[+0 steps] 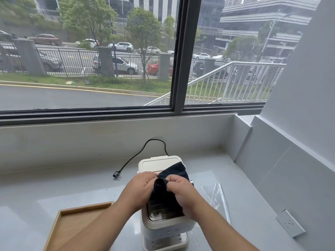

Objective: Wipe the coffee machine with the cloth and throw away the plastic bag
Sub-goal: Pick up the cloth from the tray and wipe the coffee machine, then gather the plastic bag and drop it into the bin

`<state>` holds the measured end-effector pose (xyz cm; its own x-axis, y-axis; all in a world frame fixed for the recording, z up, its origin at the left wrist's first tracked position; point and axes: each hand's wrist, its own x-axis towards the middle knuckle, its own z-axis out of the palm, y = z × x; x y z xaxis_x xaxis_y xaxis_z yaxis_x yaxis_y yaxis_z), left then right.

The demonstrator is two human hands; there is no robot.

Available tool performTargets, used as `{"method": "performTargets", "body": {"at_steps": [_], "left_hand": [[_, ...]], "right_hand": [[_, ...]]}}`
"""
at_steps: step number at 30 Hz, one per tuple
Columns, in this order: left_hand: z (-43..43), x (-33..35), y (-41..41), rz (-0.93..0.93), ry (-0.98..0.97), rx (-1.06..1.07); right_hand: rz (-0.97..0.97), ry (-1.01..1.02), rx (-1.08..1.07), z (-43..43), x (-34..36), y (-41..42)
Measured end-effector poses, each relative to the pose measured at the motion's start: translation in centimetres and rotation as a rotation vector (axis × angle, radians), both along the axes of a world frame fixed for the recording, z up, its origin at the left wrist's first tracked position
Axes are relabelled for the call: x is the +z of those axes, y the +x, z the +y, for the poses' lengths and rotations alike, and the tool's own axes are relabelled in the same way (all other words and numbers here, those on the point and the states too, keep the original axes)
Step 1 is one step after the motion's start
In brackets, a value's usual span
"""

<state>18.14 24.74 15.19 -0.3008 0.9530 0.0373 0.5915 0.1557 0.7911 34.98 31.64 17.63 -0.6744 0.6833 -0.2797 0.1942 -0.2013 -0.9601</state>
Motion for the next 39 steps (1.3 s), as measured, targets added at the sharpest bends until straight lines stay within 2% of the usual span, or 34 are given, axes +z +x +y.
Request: {"method": "performTargets", "body": {"at_steps": [2,5,7,11,15,17,23,27,39], "left_hand": [[-0.2,-0.1,0.1,0.036,0.039,-0.013],[-0.6,-0.1,0.5,0.061,0.093,-0.020],[-0.7,-0.3,0.5,0.128,0.061,-0.003],[-0.6,-0.4,1.0,0.330,0.003,0.094],[0.0,0.3,1.5,0.288,-0.012,0.167],[0.4,0.5,1.6,0.340,0.009,0.142],[1.4,1.8,1.8,0.502,-0.010,0.065],[2.5,2.1,2.7,0.516,-0.018,0.037],[7.3,2.8,7.5,0.621,-0.027,-0.087]], "right_hand": [[-0.023,-0.020,-0.114,0.5,-0.2,-0.1],[-0.170,0.209,-0.215,1.5,-0.2,-0.2],[-0.227,0.386,-0.254,2.1,0.3,-0.1],[-0.568,0.854,-0.185,2.6,-0.3,0.6],[-0.692,1.001,-0.124,2.5,-1.0,0.6],[-0.733,1.069,-0.103,2.9,-1.1,0.8],[-0.706,1.144,-0.143,4.2,-1.0,3.1],[-0.672,1.127,-0.160,5.1,-0.8,4.9],[-0.733,1.048,-0.154,8.2,-1.7,10.5]]}}
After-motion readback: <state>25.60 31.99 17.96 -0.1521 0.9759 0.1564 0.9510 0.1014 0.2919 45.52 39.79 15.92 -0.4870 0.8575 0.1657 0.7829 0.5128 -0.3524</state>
